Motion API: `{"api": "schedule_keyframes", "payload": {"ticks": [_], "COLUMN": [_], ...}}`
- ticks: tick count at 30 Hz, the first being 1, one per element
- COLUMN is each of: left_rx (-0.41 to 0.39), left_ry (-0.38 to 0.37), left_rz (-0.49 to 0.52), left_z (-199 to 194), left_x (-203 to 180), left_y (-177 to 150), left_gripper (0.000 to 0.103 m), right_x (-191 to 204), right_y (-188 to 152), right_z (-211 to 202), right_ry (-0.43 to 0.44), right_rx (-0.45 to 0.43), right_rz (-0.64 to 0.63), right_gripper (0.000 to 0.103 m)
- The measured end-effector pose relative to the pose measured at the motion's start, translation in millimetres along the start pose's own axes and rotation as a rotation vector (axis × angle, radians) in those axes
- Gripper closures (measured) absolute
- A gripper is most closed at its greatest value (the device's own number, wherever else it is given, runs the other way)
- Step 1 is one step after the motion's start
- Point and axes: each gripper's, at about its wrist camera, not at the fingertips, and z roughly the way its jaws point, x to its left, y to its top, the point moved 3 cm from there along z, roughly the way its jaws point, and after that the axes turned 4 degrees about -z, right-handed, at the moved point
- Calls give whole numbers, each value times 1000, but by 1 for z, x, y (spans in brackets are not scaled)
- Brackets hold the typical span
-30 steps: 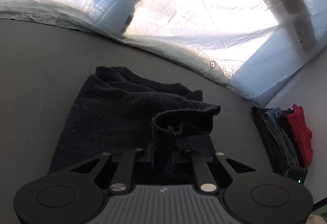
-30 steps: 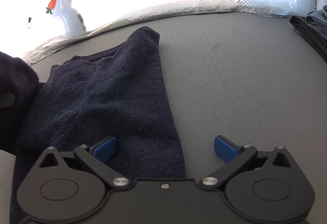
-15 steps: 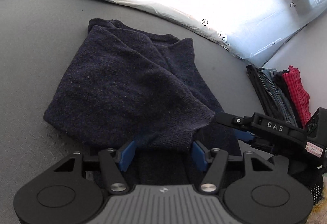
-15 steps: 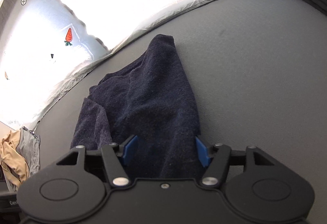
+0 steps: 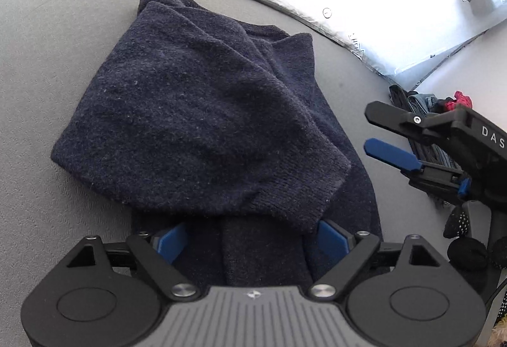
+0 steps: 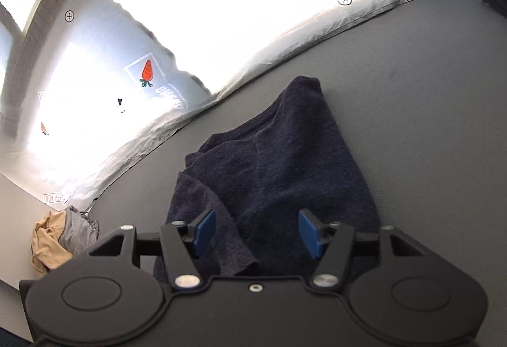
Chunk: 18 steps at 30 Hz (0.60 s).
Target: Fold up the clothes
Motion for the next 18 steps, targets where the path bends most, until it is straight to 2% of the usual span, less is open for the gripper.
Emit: {"api": "schedule_keyframes", "payload": {"ticks": [4,7,9,12,15,18], "left_rx": [-6,-13,-18,-19,-18,-18], "left_ry": [-29,-42,-46,-37,-7,38], "left_rz": [-34,-67,-81,-89,-91,-78], "left_z": [0,-1,-1,-1,-2,-5], "left_x": [4,7,8,7,4,-3], "left_y": [1,2,2,2,2,-1], "left_gripper": [10,10,10,10,10,10], "right_x": [18,20,18,5,-3,0], "right_y": [-11,-17,-20,-20,-21,-26], "right_z": [31,44,44,38,29,19], "right_ry": [10,17,1,24,57,68], "right_rx": [105,152,154,151,133,124], "right_rz": [-59,-41,-39,34,103,94], "right_gripper": [45,61,77,90,96,97]}}
